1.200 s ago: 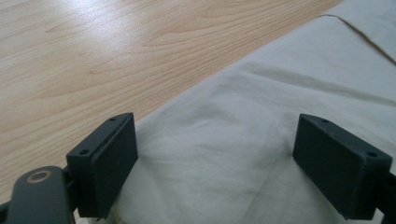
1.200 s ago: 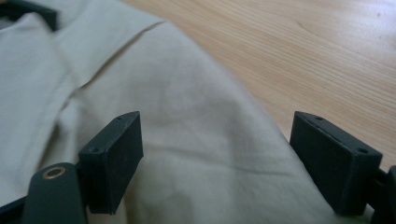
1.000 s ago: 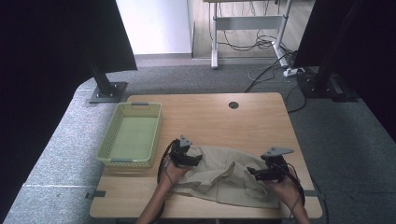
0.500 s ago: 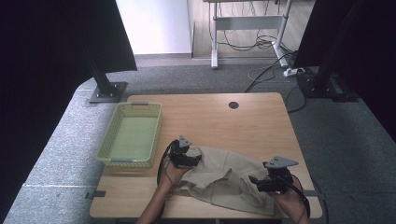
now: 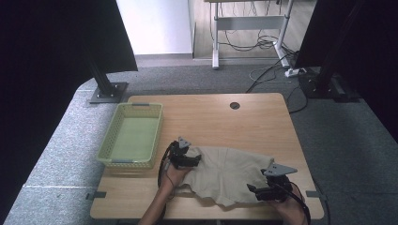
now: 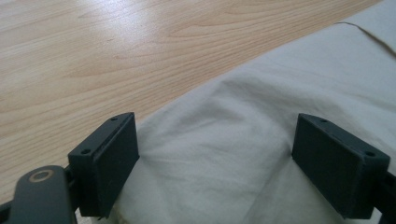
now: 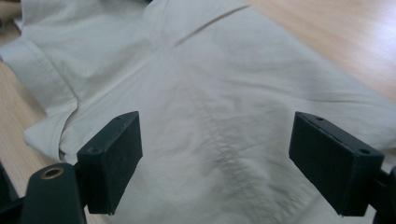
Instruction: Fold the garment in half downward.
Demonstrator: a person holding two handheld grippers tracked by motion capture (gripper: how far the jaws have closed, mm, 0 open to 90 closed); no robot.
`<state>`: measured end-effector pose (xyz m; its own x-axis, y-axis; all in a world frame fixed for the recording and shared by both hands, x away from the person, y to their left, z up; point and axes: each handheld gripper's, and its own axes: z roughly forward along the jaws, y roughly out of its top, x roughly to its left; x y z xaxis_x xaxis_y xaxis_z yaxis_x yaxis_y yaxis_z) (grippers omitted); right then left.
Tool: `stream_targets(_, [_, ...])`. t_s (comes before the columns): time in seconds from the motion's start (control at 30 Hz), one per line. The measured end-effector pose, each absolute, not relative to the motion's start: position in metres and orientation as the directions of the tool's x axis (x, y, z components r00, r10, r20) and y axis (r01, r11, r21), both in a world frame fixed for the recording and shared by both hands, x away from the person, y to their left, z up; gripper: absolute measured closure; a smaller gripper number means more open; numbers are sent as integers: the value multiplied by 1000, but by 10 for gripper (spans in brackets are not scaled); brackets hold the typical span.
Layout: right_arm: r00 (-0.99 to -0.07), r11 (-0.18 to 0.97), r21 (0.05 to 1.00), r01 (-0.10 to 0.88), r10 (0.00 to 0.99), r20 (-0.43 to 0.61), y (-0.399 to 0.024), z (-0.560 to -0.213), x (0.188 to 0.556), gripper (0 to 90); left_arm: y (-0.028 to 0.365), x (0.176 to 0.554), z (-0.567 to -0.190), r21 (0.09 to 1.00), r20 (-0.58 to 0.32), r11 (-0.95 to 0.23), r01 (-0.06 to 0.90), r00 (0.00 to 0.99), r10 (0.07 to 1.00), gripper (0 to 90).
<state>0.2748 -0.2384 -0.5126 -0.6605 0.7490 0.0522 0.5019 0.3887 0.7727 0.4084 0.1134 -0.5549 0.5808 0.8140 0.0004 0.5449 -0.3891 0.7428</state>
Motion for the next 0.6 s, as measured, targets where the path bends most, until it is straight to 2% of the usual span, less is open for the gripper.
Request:
stream_targets(0.3, [-598, 349, 768, 537, 800, 54, -245, -521, 296, 121, 117, 406, -555, 738, -2, -418, 530, 620, 784, 93])
stream_targets(0.4, [-557, 375, 719, 586, 830, 21, -246, -549, 308, 105, 121, 403, -555, 737, -3, -434, 518, 645, 765, 87])
stream_targets(0.5, [-546, 362, 711, 603, 837, 38, -248, -559, 312, 68, 125, 401, -555, 738, -7, -439, 512, 656, 754, 88])
stream_targets(0.6, [-543, 348, 723, 597, 839, 45, -251, -561, 312, 69, 128, 399, -555, 737, -5, -447, 506, 666, 746, 89])
